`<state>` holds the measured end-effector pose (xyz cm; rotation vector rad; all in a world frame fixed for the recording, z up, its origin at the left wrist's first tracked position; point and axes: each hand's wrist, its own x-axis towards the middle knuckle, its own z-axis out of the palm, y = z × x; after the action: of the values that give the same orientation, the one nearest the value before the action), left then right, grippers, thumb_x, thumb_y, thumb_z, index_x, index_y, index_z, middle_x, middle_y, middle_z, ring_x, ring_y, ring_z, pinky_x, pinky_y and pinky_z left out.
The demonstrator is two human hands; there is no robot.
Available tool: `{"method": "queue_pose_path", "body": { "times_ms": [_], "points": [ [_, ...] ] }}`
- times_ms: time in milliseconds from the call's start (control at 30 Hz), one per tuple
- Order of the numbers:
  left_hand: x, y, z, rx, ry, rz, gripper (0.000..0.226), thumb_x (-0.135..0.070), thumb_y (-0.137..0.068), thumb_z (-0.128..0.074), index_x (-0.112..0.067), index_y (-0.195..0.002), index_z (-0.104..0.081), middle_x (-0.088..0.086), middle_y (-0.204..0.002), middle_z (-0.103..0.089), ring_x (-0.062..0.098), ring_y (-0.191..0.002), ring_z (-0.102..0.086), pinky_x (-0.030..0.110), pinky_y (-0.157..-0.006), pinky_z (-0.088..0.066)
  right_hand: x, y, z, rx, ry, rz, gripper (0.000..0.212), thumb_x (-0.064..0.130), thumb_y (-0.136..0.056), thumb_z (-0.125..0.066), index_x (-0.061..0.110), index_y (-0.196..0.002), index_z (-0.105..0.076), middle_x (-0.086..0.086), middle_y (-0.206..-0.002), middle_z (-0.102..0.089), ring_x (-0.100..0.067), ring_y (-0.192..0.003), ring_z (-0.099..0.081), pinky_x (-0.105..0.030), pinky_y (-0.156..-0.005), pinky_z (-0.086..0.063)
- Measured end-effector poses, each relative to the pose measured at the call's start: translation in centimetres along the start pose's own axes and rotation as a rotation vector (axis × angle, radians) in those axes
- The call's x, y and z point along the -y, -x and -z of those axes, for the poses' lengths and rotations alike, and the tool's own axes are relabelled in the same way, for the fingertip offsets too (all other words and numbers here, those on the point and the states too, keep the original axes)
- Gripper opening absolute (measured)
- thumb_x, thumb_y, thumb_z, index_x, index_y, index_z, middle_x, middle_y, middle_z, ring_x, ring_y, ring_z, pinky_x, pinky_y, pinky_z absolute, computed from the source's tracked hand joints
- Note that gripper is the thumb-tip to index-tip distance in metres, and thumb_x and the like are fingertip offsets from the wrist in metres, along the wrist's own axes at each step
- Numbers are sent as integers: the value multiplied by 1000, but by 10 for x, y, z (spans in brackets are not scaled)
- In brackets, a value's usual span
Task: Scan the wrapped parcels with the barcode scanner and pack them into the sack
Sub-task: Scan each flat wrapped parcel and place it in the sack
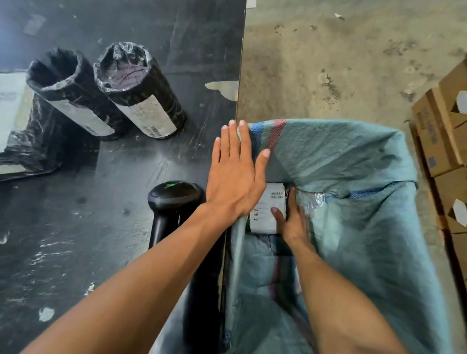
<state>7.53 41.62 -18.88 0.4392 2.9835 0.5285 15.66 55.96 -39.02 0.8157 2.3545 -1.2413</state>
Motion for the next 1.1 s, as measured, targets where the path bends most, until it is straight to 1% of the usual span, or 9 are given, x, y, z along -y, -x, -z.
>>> {"method": "queue_pose_path", "body": {
  "times_ms": [67,133,167,267,367,567,767,933,1100],
  "points": [
    [-1,0,1,3,2,2,71,-50,-107,-13,-7,-162,4,13,-170,6,23,-157,11,39,-127,6,5,1,-3,-39,268,-37,80,49,-110,-48,26,-171,-3,-25,-171,-21,-43,-156,-24,-48,-125,-22],
    [-1,0,2,2,3,0,71,-50,-107,-13,-8,-162,4,13,-170,6,23,-157,11,38,-127,7,12,3,-12,-78,432,58,82,51,-109,-46,16,-171,-5,-23,-176,-2,-40,-162,-5,-48,-130,-8],
    [-1,0,2,3,4,-1,72,-51,-107,-13,-8,-162,4,13,-170,6,22,-157,11,38,-127,7,15,3,-18,-52,506,122,85,57,-109,-41,15,-170,0,-20,-176,9,-38,-163,5,-49,-130,-1],
    [0,0,1,4,-3,3,73,-52,-106,-11,-9,-162,5,12,-170,7,22,-157,12,38,-127,7,18,-4,-38,73,670,173,81,68,-107,-18,27,-166,21,-15,-172,31,-39,-159,26,-55,-128,16],
    [1,0,-2,-3,-19,3,72,-52,-106,-11,-8,-162,4,13,-170,5,22,-157,10,39,-127,6,17,-13,-43,105,699,127,79,69,-106,-13,29,-162,27,-15,-168,38,-39,-156,33,-59,-126,19],
    [1,-1,-2,5,-2,1,72,-51,-108,-15,-8,-162,3,13,-170,5,23,-157,10,40,-127,5,25,-11,-36,184,716,73,77,70,-105,-9,30,-153,36,-13,-164,44,-38,-153,39,-60,-124,20],
    [1,0,-1,16,27,-15,73,-52,-107,-15,-8,-162,4,14,-170,6,23,-157,11,40,-127,7,43,-3,-5,252,569,38,71,57,-112,-20,29,-170,9,-12,-173,30,-31,-160,28,-51,-130,11],
    [2,1,1,21,42,-32,75,-52,-106,-16,-6,-162,3,17,-169,5,27,-157,10,42,-127,6,44,21,30,98,444,-16,72,53,-112,-30,22,-171,-2,-15,-177,7,-31,-164,8,-48,-131,3],
    [-5,-2,17,165,7,-6,77,-49,-108,-21,-3,-160,11,22,-167,13,33,-155,15,44,-125,10,62,62,65,-63,306,32,69,48,-111,-38,17,-169,-17,-21,-172,-17,-39,-159,-20,-49,-129,-19]
  ]
}}
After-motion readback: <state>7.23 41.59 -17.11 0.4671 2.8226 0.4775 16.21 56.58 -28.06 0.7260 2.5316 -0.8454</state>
